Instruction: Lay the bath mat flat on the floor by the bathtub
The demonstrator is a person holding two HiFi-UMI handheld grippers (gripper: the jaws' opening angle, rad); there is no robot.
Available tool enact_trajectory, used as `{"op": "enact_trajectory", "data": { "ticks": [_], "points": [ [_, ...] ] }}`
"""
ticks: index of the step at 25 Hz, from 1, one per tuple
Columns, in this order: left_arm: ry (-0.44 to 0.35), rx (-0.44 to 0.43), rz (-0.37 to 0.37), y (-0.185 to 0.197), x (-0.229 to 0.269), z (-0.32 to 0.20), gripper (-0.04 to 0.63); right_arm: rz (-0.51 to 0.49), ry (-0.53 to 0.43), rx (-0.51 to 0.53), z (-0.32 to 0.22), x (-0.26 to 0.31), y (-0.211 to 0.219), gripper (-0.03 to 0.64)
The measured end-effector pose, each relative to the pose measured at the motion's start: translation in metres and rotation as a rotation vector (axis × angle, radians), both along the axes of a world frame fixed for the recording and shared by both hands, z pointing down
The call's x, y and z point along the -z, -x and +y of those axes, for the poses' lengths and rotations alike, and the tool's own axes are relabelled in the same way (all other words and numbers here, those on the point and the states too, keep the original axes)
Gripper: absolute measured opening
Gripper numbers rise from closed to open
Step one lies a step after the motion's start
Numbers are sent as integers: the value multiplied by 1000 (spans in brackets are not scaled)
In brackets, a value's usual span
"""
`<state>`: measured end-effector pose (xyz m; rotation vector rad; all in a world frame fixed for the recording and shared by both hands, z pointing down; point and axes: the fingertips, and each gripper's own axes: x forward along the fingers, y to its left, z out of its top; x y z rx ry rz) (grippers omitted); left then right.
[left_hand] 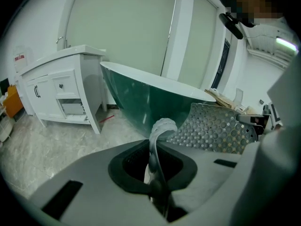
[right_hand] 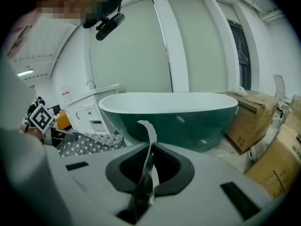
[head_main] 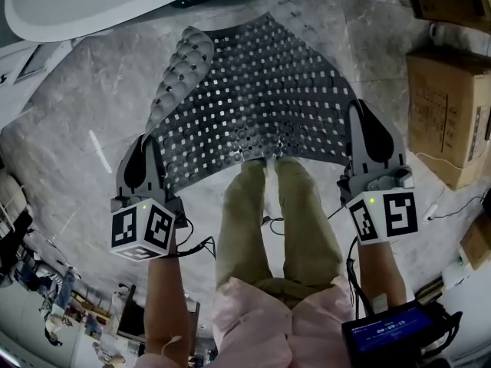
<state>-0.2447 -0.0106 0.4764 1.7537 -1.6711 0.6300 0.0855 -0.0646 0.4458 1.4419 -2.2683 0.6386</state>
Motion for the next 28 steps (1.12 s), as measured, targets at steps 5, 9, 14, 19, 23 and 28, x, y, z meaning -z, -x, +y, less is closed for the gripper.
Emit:
{"op": "enact_trajectory", "data": {
  "ticks": [5,9,14,19,23,28],
  "points": [
    [-8,2,-10,1,4,1,37,-1,-8,-6,1,1,-3,31],
    [-18,5,-12,1,2,3,37,-4,-17,-5,3,-3,-3,31],
    [-19,15,-19,10,6,4,37,-5,-24,-3,3,2,2,31],
    [-29,13,-25,8,1,7,37,-5,-33,-4,5,-5,-2,31],
    [-24,7,-30,8,-1,9,37,-2,-38,-4,5,-7,-5,31],
    [-3,3,-12,14,-8,2,37,14,-14,-7,2,-8,2,31]
  ]
}}
